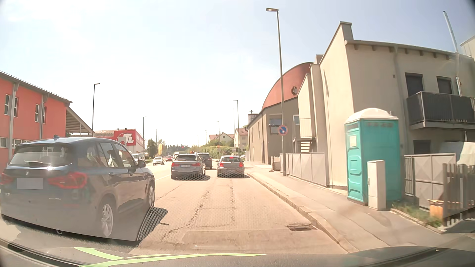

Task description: Follow the waypoints while adhering to traffic rules and regulations

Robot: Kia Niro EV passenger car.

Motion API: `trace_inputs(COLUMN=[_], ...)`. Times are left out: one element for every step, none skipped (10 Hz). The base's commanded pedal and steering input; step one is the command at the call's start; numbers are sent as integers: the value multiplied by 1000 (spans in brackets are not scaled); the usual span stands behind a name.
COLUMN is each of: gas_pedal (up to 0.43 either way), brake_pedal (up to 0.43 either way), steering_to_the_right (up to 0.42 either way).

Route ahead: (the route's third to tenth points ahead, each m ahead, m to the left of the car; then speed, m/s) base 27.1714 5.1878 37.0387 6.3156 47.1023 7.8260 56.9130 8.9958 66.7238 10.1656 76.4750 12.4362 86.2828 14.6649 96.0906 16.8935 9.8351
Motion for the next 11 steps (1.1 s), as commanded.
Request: trace_inputs(gas_pedal=[67,67,67,67,67,67,67,67,67,67,0], brake_pedal=[0,0,0,0,0,0,0,0,0,0,0], steering_to_the_right=[-8,-12,-13,-14,-14,-14,-14,-14,-14,-14,-14])
